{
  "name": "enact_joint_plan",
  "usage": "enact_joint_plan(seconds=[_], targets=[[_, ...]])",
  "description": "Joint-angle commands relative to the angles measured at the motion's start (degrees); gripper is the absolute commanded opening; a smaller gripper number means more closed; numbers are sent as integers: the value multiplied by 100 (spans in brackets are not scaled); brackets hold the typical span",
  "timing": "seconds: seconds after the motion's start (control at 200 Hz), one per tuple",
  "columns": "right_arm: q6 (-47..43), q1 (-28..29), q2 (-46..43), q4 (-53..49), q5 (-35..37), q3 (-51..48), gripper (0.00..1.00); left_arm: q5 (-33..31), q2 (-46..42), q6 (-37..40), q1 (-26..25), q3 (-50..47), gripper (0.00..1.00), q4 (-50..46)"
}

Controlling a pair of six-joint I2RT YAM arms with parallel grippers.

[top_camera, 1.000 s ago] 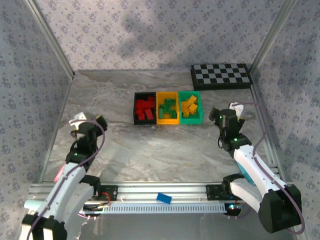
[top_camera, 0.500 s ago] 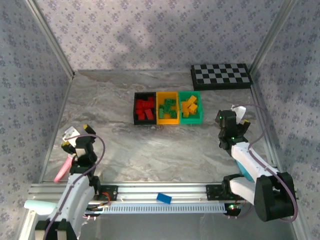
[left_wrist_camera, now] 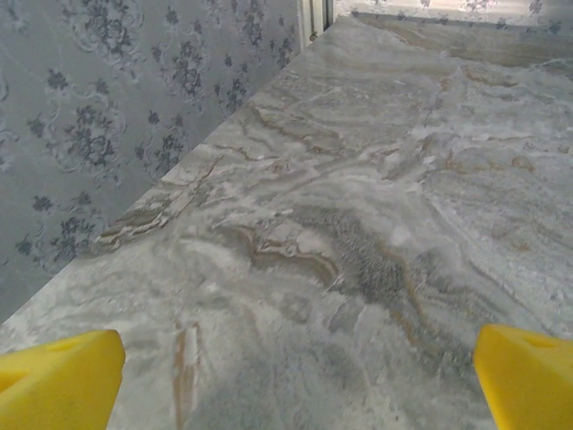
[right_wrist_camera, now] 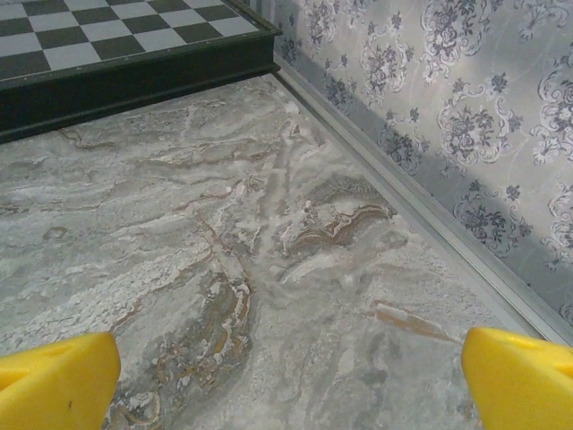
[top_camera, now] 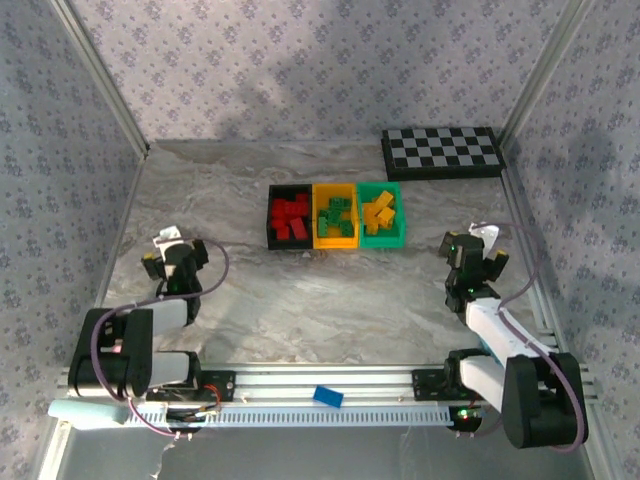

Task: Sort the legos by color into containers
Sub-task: Reset both arms

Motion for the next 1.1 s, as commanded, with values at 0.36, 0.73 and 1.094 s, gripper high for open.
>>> enact_joint_plan(seconds=[0.36, 0.73, 1.094], targets=[[-186, -43, 1408, 1802, 34, 58, 100, 1451, 1311, 731, -39, 756, 100, 807], [-1322, -170, 2406, 2758, -1772, 290, 100, 1607, 1274, 640, 54, 841, 100, 583], [-1259, -391, 2681, 3041, -2297, 209, 100, 1609, 1278, 639, 52, 841, 100, 582]])
